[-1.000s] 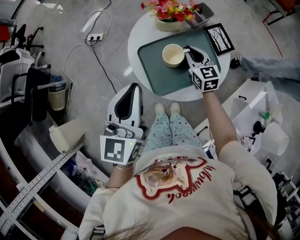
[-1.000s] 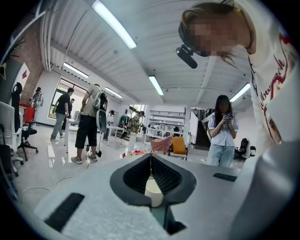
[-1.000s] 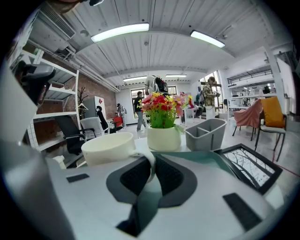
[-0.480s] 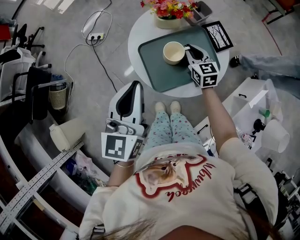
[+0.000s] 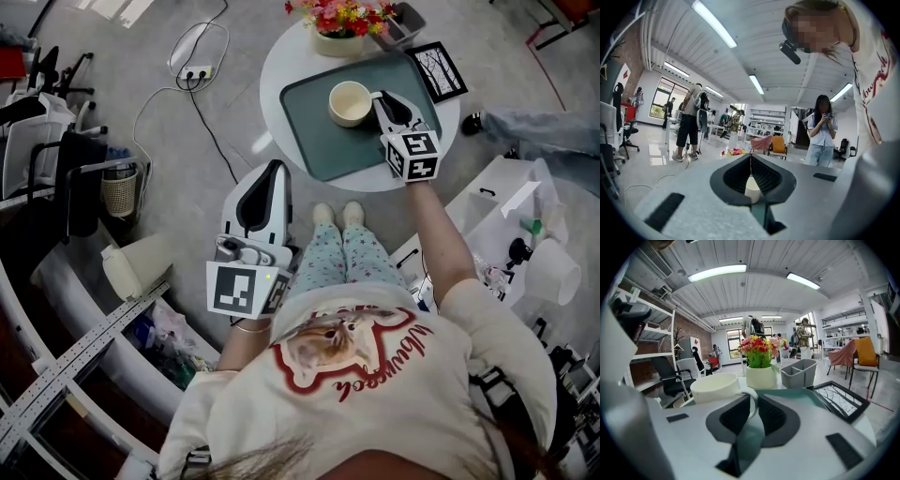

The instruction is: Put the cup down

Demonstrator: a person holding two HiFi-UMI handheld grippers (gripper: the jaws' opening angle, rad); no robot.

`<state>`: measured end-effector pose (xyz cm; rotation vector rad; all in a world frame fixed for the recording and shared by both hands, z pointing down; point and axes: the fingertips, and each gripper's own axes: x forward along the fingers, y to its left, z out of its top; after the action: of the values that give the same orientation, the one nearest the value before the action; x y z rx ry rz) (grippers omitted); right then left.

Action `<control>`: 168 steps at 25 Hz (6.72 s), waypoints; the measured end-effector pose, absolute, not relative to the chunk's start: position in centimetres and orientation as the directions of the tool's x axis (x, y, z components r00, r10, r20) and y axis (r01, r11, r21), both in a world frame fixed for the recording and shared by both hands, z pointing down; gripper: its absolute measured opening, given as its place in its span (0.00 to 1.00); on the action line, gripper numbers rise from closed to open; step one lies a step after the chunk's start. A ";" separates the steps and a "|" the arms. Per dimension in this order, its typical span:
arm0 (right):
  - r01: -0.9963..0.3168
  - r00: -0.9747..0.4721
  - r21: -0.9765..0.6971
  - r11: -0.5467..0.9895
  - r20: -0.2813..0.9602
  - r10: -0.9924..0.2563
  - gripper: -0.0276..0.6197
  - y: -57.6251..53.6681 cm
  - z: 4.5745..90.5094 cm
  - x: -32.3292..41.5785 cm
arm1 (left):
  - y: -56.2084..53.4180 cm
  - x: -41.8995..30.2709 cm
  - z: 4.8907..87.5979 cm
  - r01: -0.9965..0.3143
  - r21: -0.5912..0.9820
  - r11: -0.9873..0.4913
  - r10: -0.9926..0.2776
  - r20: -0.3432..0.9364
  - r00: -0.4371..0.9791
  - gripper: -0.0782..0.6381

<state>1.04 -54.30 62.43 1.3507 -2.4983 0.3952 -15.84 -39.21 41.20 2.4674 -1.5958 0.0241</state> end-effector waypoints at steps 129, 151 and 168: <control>-0.728 -0.673 -0.018 0.686 -0.172 -0.719 0.09 20.7 27.9 10.0 | 21.2 2.2 30.2 -0.846 0.055 -0.530 -0.843 -0.148 0.518 0.13; -0.692 -0.711 0.008 0.722 -0.180 -0.680 0.09 23.9 26.6 5.8 | 24.4 -1.5 29.6 -0.853 0.036 -0.521 -0.849 -0.125 0.513 0.13; -0.687 -0.718 0.032 0.726 -0.176 -0.673 0.09 24.5 26.4 4.9 | 24.9 -1.8 29.0 -0.845 0.028 -0.533 -0.839 -0.145 0.525 0.13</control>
<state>4.88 24.50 26.37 1.2137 -3.0588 -0.1571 -1.83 24.85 28.99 2.7824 -1.5380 -0.2239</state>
